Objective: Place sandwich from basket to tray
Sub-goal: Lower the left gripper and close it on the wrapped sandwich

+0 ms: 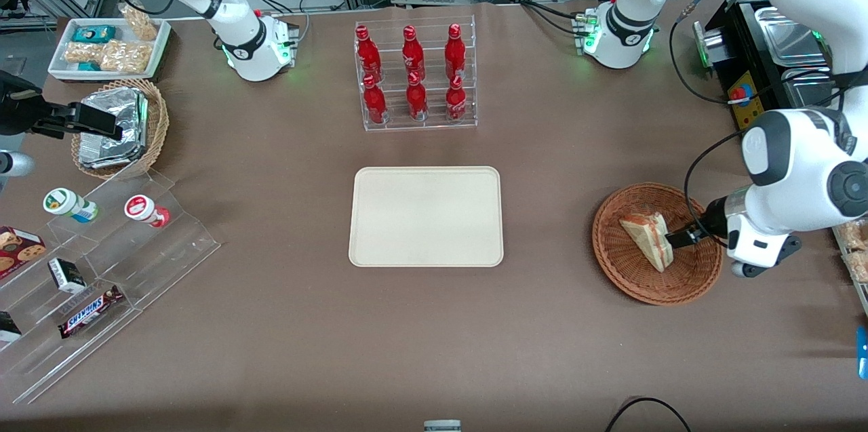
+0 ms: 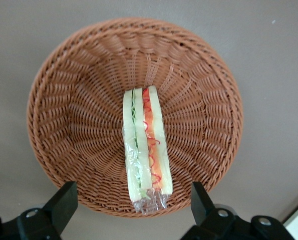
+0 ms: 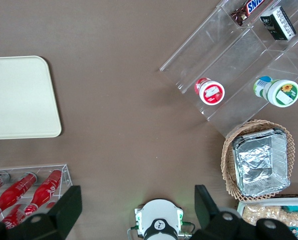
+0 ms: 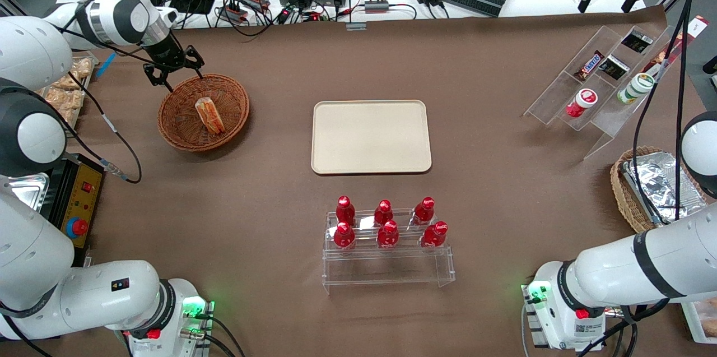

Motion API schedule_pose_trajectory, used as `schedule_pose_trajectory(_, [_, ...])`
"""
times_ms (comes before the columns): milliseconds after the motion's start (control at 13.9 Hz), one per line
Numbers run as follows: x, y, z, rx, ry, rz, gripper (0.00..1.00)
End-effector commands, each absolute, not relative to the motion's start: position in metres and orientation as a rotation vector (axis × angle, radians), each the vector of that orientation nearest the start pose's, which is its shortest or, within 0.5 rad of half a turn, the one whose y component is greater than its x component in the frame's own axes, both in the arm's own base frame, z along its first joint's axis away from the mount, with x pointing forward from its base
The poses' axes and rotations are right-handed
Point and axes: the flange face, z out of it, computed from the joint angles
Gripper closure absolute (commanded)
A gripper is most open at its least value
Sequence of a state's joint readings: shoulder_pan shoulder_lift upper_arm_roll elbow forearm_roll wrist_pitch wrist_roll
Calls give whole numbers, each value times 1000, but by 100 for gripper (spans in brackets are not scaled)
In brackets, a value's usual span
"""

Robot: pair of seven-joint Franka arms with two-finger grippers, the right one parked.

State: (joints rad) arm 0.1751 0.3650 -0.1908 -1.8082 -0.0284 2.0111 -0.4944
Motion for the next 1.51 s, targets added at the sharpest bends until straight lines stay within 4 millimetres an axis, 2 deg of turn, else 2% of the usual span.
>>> schedule_pose_trajectory(0, [622,-17,315,-3078,-803,311,0])
schedule_pose_trajectory(359, [612,-20,284,-3064,-796,378,0])
schedule_pose_trajectory(575, [610,-21,269,-3069,-799,369,0])
schedule_pose_trajectory(791, [608,-24,247,-3075,-798,359,0])
schedule_pose_trajectory(935, [607,-25,241,-3081,-799,336,0])
schedule_pose_trajectory(1007, [607,-26,241,-3082,-797,336,7])
schedule_pose_trajectory(1150, [607,-24,240,-3085,-785,340,31])
schedule_pose_trajectory(1366, [607,-23,241,-3083,-789,343,37])
schedule_pose_trajectory(1438, [607,-23,241,-3082,-793,348,44])
